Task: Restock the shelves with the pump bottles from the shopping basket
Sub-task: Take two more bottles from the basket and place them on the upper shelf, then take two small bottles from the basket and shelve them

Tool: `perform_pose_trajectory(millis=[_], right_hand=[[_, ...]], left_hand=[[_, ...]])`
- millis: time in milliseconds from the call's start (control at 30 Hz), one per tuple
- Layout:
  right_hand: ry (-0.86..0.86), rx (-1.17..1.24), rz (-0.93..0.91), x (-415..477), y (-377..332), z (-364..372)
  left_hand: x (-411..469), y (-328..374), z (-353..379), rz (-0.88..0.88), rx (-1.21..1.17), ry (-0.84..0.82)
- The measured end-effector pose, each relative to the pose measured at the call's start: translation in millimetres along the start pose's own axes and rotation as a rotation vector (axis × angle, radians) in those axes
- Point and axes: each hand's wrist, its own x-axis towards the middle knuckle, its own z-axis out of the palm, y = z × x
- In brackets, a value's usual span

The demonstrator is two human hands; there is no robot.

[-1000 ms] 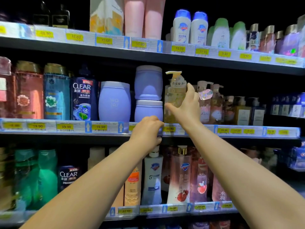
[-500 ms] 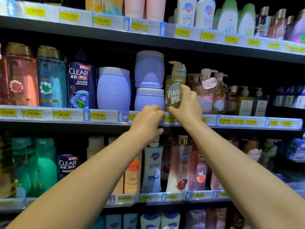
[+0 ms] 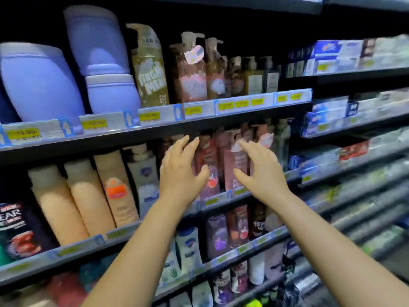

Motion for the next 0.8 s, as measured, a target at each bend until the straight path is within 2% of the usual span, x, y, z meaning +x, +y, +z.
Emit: perform_pose_trajectory(millis=[133,300,533,700,800], right_hand=[[-0.123,-0.144,0.177,-80.5,84.3,-16.6],[-0.382,-0.325,0.297,-190.6,178.7,-42.8],[-0.674,-0.340,0.391,-311.4,278.7,-85.9],[-0.706,-0.289,0.449,-358.8,327.0,-101.6],[-0.809,-0.274,0.540,-369.7,352.5,-99.5]], left_hand=[[-69.8,33.2,94.7,-0.088,0.018,-0.373],[-163.8,91.0,187.3,-0.169,0.084,-0.701],[-282.2,178.5,257.6,-0.290,0.074,-0.925],[-337.0,219.4,281.6,-0.387,0.078,-1.059],[-347.5,230.1,295.8,-0.513,0.078,-1.105]])
